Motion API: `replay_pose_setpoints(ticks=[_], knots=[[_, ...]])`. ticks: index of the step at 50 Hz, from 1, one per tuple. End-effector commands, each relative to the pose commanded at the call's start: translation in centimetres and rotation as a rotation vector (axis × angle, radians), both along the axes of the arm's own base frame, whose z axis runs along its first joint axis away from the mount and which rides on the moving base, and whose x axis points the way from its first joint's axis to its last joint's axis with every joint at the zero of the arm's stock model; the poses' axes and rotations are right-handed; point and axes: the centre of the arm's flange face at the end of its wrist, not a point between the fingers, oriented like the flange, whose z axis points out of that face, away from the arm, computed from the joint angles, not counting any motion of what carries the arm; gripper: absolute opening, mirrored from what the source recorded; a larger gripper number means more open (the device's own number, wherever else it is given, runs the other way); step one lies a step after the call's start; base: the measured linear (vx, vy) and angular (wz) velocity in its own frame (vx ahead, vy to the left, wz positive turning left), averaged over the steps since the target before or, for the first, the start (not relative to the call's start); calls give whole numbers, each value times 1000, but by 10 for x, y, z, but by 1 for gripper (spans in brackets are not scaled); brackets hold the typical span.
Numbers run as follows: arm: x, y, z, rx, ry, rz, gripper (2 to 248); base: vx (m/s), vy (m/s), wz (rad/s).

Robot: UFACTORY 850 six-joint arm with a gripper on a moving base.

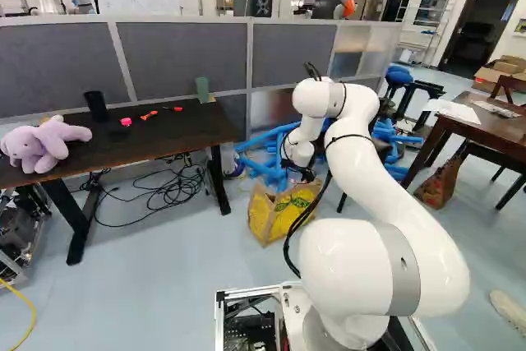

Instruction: Pick up the bag on the ground and place it on the table

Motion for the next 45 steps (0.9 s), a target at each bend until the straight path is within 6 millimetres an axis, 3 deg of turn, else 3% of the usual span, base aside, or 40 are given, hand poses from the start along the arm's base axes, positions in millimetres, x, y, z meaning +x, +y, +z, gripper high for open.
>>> replay_pose_setpoints(ticks=[25,45], knots=[[1,-1,-37,122,-21,-258,247,0,0,0],[1,-1,-68,139,-6,-287,247,0,0,0]])
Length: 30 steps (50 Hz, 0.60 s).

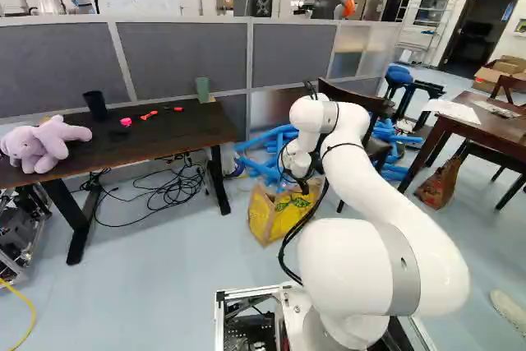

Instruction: Pick up the bag on the ground and place it on the table

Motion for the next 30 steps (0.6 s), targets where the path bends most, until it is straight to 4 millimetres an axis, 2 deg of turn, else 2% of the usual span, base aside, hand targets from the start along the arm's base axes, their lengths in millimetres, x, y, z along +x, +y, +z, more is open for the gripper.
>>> replay_pose_setpoints(ticks=[30], knots=[[3,-1,-51,41,85,1,247,0,0,0]])
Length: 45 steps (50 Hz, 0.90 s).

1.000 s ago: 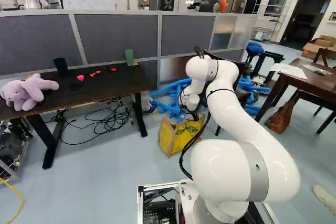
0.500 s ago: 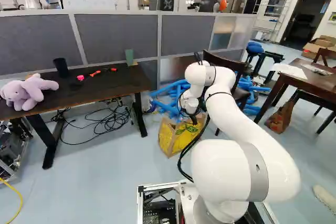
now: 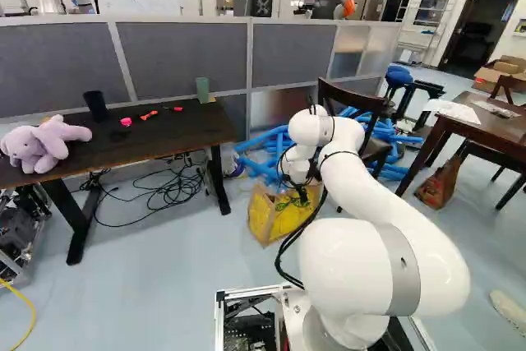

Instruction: Pick up the bag on the ground and place it on the table

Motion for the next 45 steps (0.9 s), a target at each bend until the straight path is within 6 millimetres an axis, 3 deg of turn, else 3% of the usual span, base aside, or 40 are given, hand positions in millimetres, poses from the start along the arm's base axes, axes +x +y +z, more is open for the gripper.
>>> replay_pose_setpoints(ticks=[22,37,38,42,43,45], knots=[[3,4,-37,28,53,8,247,0,0,0],[4,5,-42,30,55,10,247,0,0,0],[4,5,-42,30,55,10,235,0,0,0],[4,5,-42,30,55,10,235,0,0,0],[4,5,-42,30,55,10,198,0,0,0],[4,5,-42,30,55,10,198,0,0,0]])
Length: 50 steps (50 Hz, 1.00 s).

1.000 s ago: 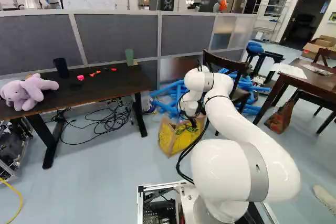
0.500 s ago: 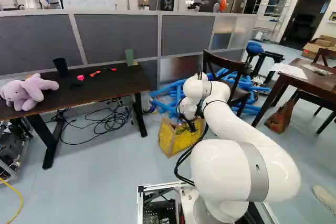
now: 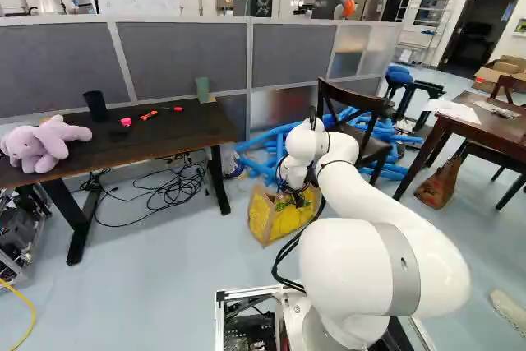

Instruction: Pick up the bag on the ground and place it on the table

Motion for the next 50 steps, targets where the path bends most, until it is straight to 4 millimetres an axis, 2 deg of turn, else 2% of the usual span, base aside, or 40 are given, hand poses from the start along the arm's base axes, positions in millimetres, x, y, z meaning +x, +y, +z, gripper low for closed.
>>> replay_pose_setpoints(ticks=[2,3,7,8,13,14,18,19,23,24,33,50], knots=[[0,0,0,0,0,0,198,0,0,0],[0,0,0,0,0,0,161,0,0,0],[0,0,0,0,0,0,161,0,0,0],[0,0,0,0,0,0,124,0,0,0],[0,0,0,0,0,0,124,0,0,0],[0,0,0,0,0,0,87,0,0,0],[0,0,0,0,0,0,87,0,0,0],[0,0,0,0,0,0,50,0,0,0],[0,0,0,0,0,0,50,0,0,0],[0,0,0,0,0,0,22,0,0,0],[0,0,5,0,1,0,22,0,0,0],[-11,4,30,7,33,3,22,0,0,0]])
